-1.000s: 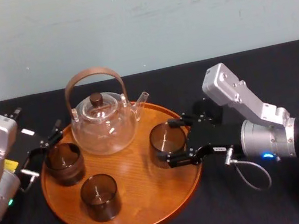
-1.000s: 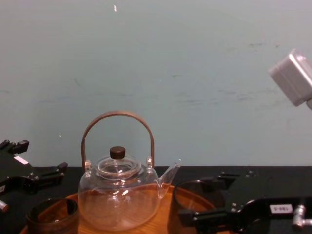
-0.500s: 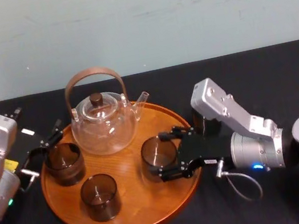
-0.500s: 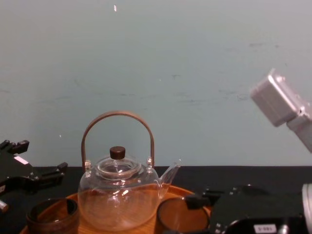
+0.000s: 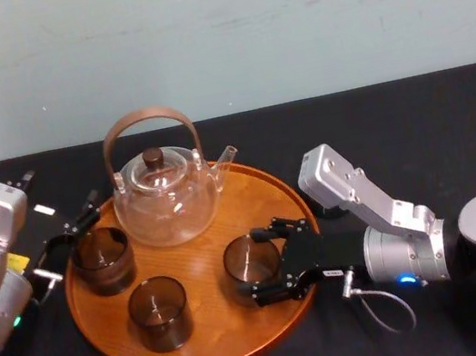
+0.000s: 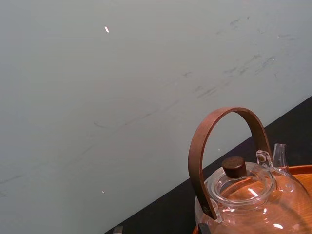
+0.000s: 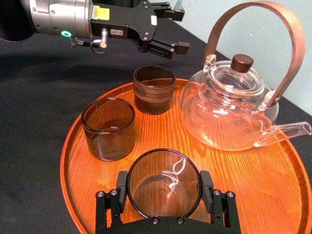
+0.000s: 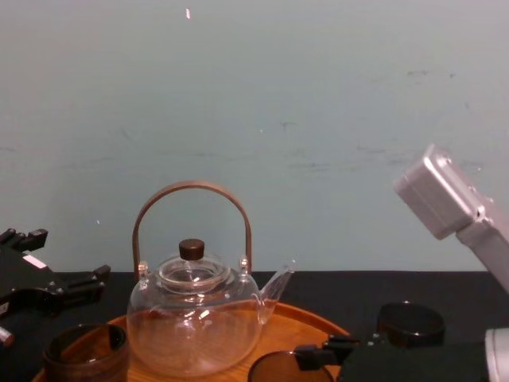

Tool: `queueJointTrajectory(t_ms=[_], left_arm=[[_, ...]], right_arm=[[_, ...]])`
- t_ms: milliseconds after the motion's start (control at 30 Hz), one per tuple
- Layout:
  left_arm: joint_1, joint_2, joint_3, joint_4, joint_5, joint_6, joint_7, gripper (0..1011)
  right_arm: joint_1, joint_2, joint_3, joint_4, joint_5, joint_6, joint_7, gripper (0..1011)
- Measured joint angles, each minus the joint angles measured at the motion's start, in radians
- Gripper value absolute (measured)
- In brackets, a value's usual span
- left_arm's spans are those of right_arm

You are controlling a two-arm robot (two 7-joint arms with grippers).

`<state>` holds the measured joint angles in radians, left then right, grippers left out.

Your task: Pick up the glass from the table and place it on the tray.

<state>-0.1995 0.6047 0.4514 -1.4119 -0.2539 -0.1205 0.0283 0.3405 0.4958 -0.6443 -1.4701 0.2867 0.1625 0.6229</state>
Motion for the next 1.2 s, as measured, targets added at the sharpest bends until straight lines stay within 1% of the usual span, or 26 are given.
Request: queueJointTrajectory(t_ms=[600, 967, 1200], left_arm=[[0.0, 0.0, 0.0, 0.0, 0.0, 0.0, 0.0, 1001], [0.0, 0.0, 0.0, 0.0, 0.0, 0.0, 0.0, 1001], [0.0, 0.0, 0.0, 0.0, 0.0, 0.0, 0.0, 1001]], right_arm=[[0.006, -0.019, -0.005, 0.042, -0.014, -0.008, -0.007, 903], [0.002, -0.021, -0.004, 0.042, -0.03, -0.011, -0.017, 903], [0.001, -0.021, -0.004, 0.042, -0.03, -0.011, -0.016, 903]])
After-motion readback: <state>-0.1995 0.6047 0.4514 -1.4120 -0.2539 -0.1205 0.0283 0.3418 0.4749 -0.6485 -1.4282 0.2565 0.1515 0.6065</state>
